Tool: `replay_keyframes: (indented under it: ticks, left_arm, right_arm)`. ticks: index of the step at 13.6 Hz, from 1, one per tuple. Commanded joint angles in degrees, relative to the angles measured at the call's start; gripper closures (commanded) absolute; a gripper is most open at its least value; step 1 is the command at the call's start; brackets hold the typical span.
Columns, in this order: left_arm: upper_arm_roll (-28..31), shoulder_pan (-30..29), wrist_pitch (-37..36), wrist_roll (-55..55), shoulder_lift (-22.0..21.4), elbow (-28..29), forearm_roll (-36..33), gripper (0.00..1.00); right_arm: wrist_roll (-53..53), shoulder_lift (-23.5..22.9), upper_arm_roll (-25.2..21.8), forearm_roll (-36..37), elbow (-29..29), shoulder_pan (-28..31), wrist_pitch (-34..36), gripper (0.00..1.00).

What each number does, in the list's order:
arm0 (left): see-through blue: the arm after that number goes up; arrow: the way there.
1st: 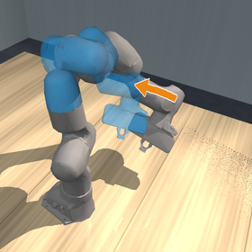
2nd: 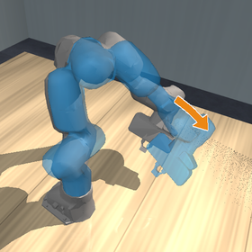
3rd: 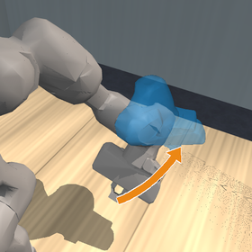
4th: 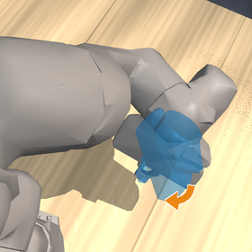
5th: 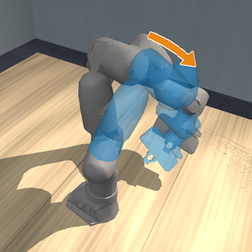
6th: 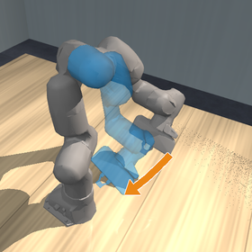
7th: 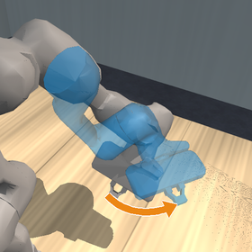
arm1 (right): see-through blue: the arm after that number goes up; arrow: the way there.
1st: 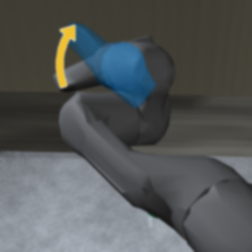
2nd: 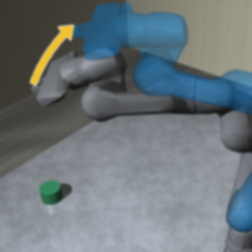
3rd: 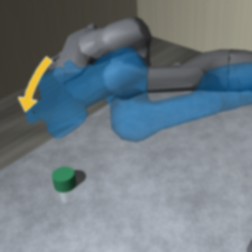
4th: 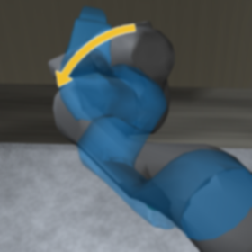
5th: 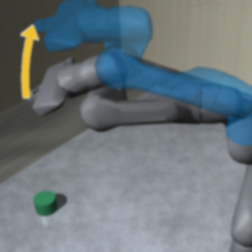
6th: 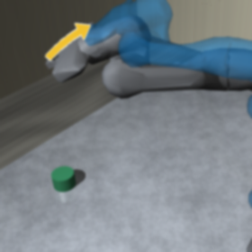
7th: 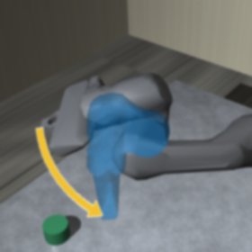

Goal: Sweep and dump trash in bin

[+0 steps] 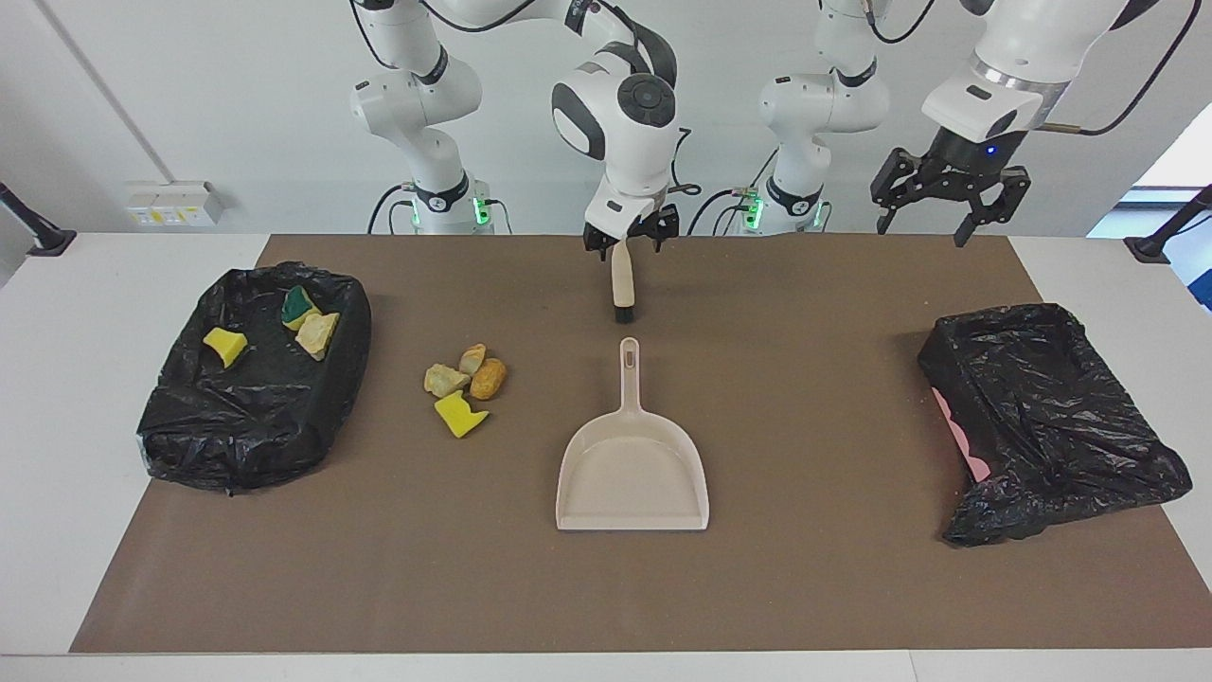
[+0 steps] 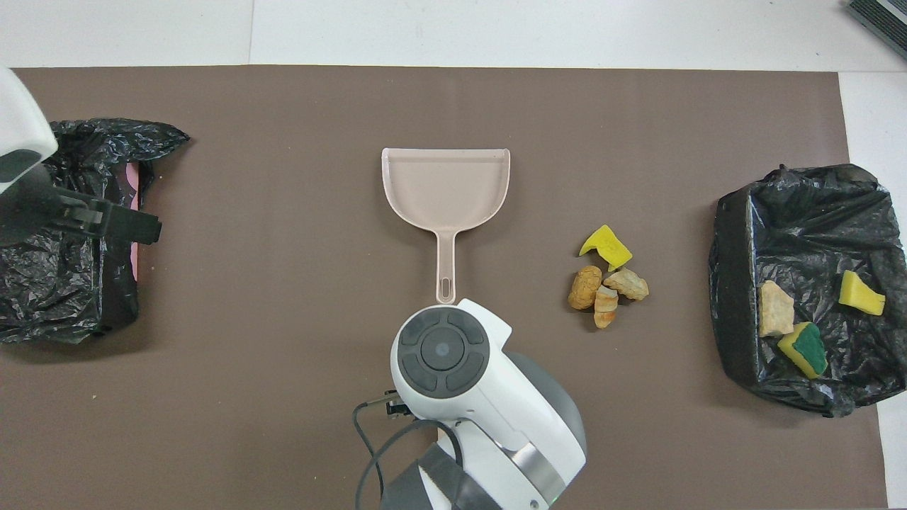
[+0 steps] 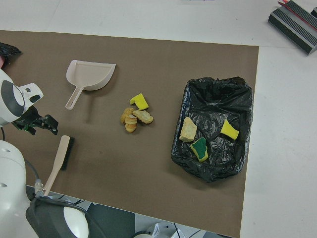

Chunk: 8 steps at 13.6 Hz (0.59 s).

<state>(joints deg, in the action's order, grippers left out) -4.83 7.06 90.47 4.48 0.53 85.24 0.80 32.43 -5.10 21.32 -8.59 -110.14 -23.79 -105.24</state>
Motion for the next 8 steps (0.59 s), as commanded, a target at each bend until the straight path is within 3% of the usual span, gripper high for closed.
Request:
replay_keyframes:
  ticks: [1,5,8]
  left_arm:
    - [0.52,4.09,6.01,-1.76,4.02,0.1,-4.04,0.0]
    - [0.52,7.7,11.91,-7.28,7.9,0.1,-5.11,0.0]
    - [0.52,12.27,14.63,-13.5,11.85,-0.08,-5.28,0.0]
  right_arm:
    - [0.71,8.59,0.03,-4.41,-11.82,-1.42,-5.4,0.0]
    - [-0.43,15.89,0.03,-12.83,-23.17,-3.98,-12.43,0.0]
    - [-2.46,17.4,0.03,-15.49,-27.05,-5.29,-14.11,0.0]
